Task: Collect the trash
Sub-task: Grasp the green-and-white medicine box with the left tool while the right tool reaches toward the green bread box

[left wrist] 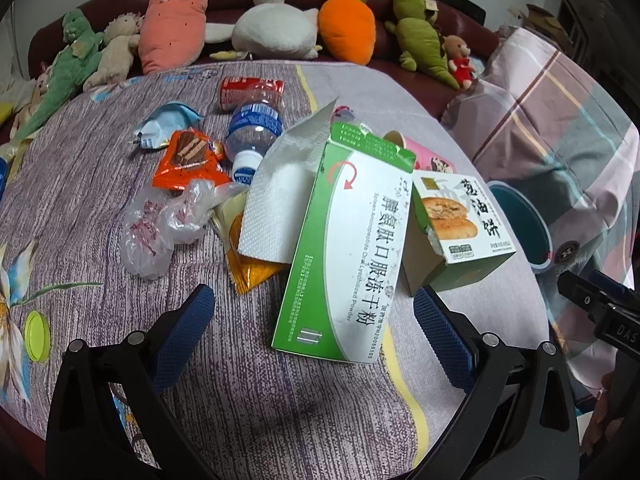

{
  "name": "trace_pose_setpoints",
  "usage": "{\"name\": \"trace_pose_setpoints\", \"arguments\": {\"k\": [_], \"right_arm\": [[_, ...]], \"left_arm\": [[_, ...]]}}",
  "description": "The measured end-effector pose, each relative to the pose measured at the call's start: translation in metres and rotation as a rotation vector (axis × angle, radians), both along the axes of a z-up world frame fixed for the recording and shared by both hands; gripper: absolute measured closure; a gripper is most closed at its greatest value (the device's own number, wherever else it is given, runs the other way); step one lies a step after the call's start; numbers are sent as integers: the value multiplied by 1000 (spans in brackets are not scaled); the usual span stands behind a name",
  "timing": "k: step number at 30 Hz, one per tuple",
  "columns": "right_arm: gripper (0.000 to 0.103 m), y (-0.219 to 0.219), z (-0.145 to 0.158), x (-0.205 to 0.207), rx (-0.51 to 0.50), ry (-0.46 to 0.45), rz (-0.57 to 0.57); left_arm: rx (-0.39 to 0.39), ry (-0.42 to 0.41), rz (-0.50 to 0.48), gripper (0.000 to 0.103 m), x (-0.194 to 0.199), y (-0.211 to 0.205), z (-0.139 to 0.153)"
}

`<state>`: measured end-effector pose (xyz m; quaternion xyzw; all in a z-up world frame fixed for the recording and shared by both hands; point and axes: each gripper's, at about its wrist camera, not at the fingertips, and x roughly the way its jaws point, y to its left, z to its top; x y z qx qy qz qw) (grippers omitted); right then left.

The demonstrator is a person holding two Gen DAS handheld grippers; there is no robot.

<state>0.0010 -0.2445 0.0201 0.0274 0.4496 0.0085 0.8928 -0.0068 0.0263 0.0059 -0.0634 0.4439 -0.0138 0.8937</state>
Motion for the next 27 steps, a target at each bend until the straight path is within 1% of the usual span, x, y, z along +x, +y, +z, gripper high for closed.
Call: {"name": "trace_pose_setpoints", "arguments": {"k": [5, 11, 17, 24, 25, 27], "right_arm": [[6, 0, -5, 1, 5, 18, -1], [6, 1, -13, 5, 9, 42, 8], [6, 2, -22, 10, 10, 69, 13], [6, -2, -35, 18, 20, 105, 11], [6, -2, -36, 19, 22, 110, 10], [6, -3, -39, 21, 25, 116, 12]], "left_arm": [[-7, 58, -25, 4, 5, 2, -16], [2, 106, -94, 4, 14, -8, -29], [29, 98, -114, 4, 28, -17, -33], [48, 112, -135, 4, 47, -26, -44], [40, 107, -130, 5, 47, -25, -44], [3, 97, -120, 28, 46, -21, -44]]}}
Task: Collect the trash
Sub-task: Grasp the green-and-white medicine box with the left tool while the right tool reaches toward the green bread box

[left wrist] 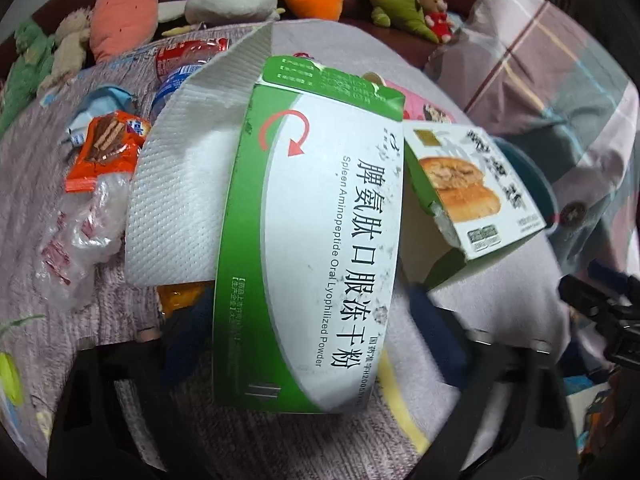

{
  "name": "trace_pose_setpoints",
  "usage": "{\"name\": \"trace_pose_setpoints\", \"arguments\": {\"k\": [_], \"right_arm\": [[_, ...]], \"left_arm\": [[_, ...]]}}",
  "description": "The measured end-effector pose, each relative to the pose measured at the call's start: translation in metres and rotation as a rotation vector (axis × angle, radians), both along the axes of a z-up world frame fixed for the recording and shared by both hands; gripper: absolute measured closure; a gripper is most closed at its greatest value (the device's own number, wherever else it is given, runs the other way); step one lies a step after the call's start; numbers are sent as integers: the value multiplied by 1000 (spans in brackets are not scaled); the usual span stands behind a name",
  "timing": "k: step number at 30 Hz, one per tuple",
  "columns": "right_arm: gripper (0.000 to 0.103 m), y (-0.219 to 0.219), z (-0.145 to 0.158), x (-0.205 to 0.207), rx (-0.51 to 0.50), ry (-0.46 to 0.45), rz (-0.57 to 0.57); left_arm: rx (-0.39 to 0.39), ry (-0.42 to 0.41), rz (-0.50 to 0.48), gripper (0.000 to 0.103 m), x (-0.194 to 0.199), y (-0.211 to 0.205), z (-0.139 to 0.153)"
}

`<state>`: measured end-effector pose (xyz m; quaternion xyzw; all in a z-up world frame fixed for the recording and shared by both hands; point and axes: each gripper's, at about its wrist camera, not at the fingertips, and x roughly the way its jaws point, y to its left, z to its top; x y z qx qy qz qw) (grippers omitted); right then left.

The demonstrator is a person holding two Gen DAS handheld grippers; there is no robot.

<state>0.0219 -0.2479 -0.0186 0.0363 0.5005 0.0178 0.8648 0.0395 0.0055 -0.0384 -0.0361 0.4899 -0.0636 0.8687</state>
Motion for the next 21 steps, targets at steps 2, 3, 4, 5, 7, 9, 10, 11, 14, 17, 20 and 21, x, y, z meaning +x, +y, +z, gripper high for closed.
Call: {"name": "trace_pose_setpoints", "arguments": {"k": [2, 3, 4, 5, 7, 9, 10, 11, 14, 17, 20, 21], "right_arm": [[6, 0, -2, 2, 0, 4, 4], [6, 1, -2, 2, 2, 6, 7], [6, 1, -3, 3, 4, 7, 11], [6, 2, -4, 3, 11, 10, 17], [6, 6, -4, 4, 21, 14, 28], [6, 13, -3, 5, 19, 15, 51], [6, 17, -2, 6, 15, 14, 61], [6, 24, 0, 7, 3, 9, 80], [6, 43, 4, 9, -22, 4, 118], [6, 68, 2, 14, -33, 22, 161], [6, 95, -6, 19, -39, 43, 198], [6, 102, -9, 21, -40, 46, 202]], "left_arm": [[-30, -8, 12, 28, -2, 6, 2], [-32, -14, 16, 28, -3, 8, 3], [-37, -19, 17, 28, -4, 10, 5], [-51, -21, 17, 28, -5, 14, 7], [-59, -25, 23, 28, -6, 19, 11], [-64, -36, 36, 28, -7, 26, 16], [-70, -39, 38, 28, -8, 30, 18], [-77, -42, 39, 28, -9, 34, 19], [-106, -57, 47, 28, -13, 48, 22], [-143, -58, 56, 28, -15, 60, 19], [-161, -49, 54, 28, -16, 66, 15], [-162, -44, 49, 28, -17, 68, 13]]}}
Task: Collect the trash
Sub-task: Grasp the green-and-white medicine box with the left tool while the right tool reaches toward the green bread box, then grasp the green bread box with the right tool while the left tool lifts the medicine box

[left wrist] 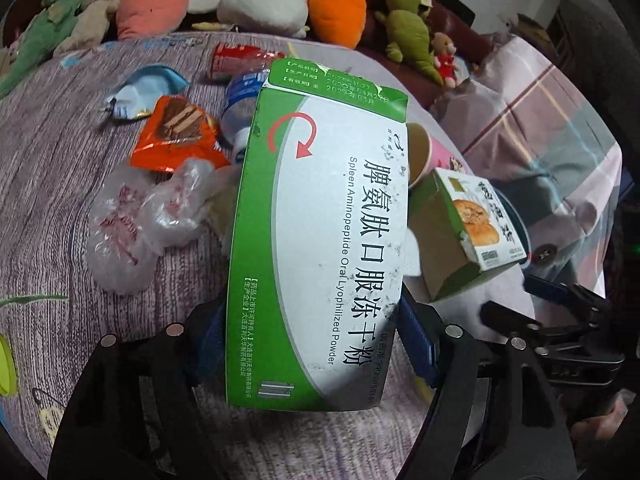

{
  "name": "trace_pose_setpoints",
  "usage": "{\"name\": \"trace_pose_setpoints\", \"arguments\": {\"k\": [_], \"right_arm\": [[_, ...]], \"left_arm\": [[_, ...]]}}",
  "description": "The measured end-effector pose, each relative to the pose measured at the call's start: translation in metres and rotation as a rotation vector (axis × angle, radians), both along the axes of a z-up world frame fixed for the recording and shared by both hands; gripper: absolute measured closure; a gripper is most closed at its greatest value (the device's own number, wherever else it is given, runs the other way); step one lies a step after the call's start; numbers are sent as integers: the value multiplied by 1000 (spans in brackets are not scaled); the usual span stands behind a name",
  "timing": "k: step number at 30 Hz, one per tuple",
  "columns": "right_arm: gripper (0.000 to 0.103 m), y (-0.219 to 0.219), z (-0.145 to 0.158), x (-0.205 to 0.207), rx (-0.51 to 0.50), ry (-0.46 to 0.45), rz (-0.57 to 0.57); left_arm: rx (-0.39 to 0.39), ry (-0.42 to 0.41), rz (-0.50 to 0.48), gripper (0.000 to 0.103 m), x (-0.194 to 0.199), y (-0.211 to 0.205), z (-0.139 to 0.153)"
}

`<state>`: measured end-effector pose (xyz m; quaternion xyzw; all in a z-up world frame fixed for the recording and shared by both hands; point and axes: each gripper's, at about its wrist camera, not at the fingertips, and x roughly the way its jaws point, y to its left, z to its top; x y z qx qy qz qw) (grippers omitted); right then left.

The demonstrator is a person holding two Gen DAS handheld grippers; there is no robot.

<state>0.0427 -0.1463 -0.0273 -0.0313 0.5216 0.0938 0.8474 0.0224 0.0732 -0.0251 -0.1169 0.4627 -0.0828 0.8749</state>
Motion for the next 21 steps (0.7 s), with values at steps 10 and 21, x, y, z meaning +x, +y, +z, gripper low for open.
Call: {"name": "trace_pose_setpoints", "arguments": {"k": [10, 21], "right_arm": [[6, -11, 0, 12, -7, -45, -142], [33, -73, 17, 2, 9, -162, -229]], "left_arm": [[-9, 16, -39, 28, 3, -7, -6], [54, 25, -70, 27, 2, -24, -11]]}}
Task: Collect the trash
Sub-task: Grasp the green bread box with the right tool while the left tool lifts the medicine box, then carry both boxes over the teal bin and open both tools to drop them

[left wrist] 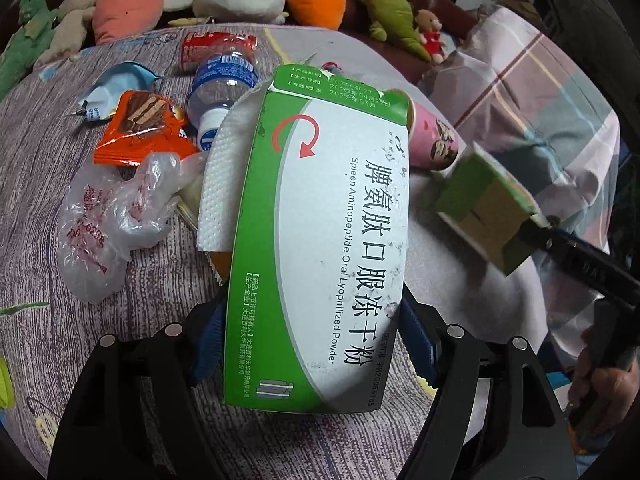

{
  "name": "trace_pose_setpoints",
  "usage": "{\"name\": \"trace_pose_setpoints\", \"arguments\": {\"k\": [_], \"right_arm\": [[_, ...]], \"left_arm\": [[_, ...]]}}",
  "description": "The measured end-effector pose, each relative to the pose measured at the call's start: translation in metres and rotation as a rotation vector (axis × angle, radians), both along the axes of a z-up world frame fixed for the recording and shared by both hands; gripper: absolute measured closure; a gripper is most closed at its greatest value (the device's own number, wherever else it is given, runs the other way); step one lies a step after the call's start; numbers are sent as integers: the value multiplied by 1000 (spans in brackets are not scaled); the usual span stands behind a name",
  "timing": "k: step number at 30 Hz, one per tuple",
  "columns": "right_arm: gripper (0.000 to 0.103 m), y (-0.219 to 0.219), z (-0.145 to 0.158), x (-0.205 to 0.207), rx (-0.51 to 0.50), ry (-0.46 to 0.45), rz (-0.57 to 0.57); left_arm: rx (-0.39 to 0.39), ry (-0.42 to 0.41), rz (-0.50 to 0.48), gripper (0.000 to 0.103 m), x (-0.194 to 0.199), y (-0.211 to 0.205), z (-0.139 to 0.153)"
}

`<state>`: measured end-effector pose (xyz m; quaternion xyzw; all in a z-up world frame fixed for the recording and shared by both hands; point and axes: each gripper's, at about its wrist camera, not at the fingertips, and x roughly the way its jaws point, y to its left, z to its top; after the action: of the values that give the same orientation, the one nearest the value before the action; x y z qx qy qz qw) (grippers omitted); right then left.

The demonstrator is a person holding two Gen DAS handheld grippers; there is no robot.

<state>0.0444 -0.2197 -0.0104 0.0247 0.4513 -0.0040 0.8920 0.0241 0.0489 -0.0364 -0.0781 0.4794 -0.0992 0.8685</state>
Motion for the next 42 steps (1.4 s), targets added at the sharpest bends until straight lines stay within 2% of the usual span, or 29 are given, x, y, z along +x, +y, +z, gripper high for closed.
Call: {"name": "trace_pose_setpoints", "arguments": {"k": [1, 2, 3, 4, 5, 7, 10, 17, 23, 28, 33, 37, 42], "right_arm": [[50, -1, 0, 2, 17, 2, 20], [58, -1, -1, 5, 29, 6, 41], [59, -1, -3, 8, 33, 6, 58], [64, 1, -3, 9, 32, 2, 68], [74, 2, -3, 12, 23, 0, 74], [80, -7, 3, 13, 71, -7, 69], [96, -24, 19, 9, 83, -58, 53], [98, -53, 35, 1, 137, -99, 39], [98, -77, 56, -2, 148, -156, 26], [98, -127, 71, 0, 154, -199, -76], [98, -190, 75, 6, 154, -221, -207], [98, -240, 64, 14, 159, -208, -300], [98, -277, 46, 25, 183, -188, -360]], "left_arm": [[3, 4, 0, 27, 0, 0, -1], [8, 7, 2, 26, 0, 0, -2], [18, 14, 8, 25, 0, -1, -5], [21, 18, 11, 25, 0, -1, -6], [25, 19, 15, 25, 0, -1, -6], [30, 6, 30, 26, -4, 0, -2], [23, -24, 53, 27, -12, 5, 12], [-28, -50, 56, 27, -23, 4, 45], [-37, -81, -38, 27, -17, -34, 74], [-25, -81, -157, 27, 9, -92, 83], [-35, -32, -262, 27, 46, -151, 76], [-2, 0, -340, 27, 76, -208, 71], [49, 45, -431, 27, 116, -277, 57]]}}
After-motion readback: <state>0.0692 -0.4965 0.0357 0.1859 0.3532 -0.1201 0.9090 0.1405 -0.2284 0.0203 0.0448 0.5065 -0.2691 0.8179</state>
